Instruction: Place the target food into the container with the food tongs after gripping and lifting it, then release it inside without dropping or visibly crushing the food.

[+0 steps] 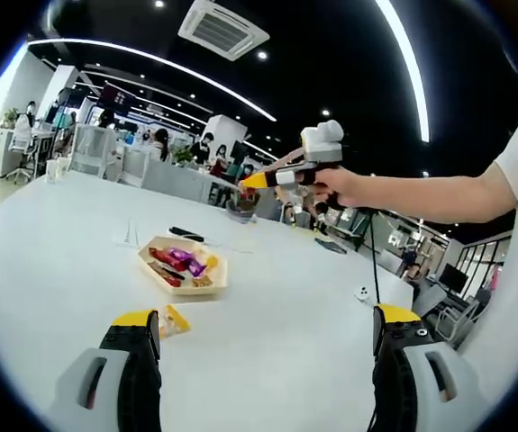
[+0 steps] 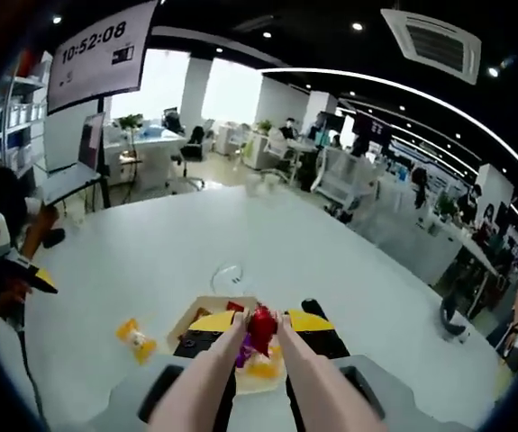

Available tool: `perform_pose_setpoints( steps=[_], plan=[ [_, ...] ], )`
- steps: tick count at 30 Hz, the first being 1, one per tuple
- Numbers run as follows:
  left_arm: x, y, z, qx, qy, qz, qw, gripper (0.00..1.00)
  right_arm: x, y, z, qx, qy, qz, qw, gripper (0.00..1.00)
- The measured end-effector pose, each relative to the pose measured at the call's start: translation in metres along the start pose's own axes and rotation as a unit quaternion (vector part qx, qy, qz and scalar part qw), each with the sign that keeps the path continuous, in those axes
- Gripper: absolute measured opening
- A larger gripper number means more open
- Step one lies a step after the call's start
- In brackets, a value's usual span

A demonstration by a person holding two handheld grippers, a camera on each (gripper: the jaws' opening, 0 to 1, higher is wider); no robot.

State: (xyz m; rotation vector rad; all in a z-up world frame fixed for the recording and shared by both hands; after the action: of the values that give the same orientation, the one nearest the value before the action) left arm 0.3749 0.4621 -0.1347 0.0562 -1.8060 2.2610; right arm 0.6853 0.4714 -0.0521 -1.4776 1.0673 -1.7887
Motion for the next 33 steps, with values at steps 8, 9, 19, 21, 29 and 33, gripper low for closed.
perform_pose_setpoints(
  steps=[8, 9, 19, 21, 29, 33],
  plan=[
    [0.004, -0.005, -0.004, -0.004, -0.007, 0.003, 1.0000, 0.99, -0.007, -0.008, 0.004, -0.001, -0.004, -0.005, 1.0000, 0.19],
    [0.005, -0.005, -0.005, -0.002, -0.009, 0.006, 0.9999, 0.99, -0.009, -0.009, 0.006, -0.004, -0.003, -0.004, 1.0000, 0.19],
    [0.007, -0.003, -0.008, -0.001, -0.013, 0.001, 0.9999, 0.99, -0.017, -0.017, 0.005, -0.013, -0.003, 0.004, 0.9999, 0.22],
    [0.008, -0.003, -0.009, 0.000, -0.015, 0.001, 0.9999, 0.99, -0.020, -0.018, 0.005, -0.020, 0.000, 0.005, 0.9998, 0.23],
    [0.012, -0.001, -0.013, 0.005, -0.025, 0.005, 0.9997, 0.99, -0.021, -0.020, 0.003, -0.025, 0.004, 0.010, 0.9996, 0.24],
    [0.012, 0.001, -0.013, 0.009, -0.026, 0.004, 0.9996, 0.99, -0.020, -0.017, 0.003, -0.033, 0.006, 0.007, 0.9994, 0.25]
  ],
)
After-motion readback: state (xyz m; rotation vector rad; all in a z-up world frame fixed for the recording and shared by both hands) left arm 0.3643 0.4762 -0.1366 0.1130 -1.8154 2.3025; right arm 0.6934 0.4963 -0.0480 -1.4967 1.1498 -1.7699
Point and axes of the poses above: the point that each gripper's makers call its tool centre point, and the gripper's own axes: x roughly backward along the fingers, z roughly to its right, y roughly out of its underside, the point moved 4 cm from there along x, roughly backward along the fingers, and after that the axes turned 11 degrees about -x, right-handed, at the moved point
